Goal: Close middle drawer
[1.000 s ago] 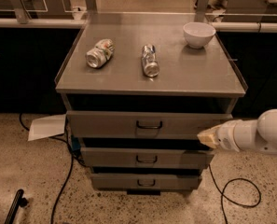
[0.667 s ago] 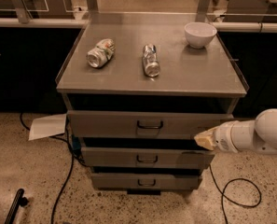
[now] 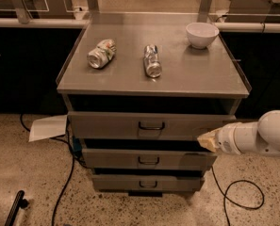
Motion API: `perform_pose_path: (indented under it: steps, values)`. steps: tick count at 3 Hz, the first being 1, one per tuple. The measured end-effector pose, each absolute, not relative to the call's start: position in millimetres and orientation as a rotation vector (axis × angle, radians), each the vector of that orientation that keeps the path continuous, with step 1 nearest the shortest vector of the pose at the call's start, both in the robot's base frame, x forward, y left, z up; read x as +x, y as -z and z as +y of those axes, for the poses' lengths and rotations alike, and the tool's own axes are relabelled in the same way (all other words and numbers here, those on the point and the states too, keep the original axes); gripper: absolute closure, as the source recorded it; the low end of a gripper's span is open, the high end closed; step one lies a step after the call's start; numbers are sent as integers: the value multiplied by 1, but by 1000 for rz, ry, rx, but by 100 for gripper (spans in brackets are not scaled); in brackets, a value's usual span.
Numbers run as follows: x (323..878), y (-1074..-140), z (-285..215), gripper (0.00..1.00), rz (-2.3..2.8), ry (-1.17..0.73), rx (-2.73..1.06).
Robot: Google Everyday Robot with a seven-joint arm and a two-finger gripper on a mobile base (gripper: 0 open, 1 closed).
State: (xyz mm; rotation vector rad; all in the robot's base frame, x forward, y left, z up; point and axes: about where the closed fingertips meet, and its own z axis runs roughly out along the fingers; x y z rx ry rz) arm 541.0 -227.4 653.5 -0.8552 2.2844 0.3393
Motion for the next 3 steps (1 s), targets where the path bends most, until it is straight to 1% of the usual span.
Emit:
perform_pose_path:
  steps: [1,2,3]
  values:
    - [541,-654,-227,11,2284,-339,-855]
    - [541,-653,-227,0,2284,-339,-855]
    - [541,-653,-227,0,2284,-339,-855]
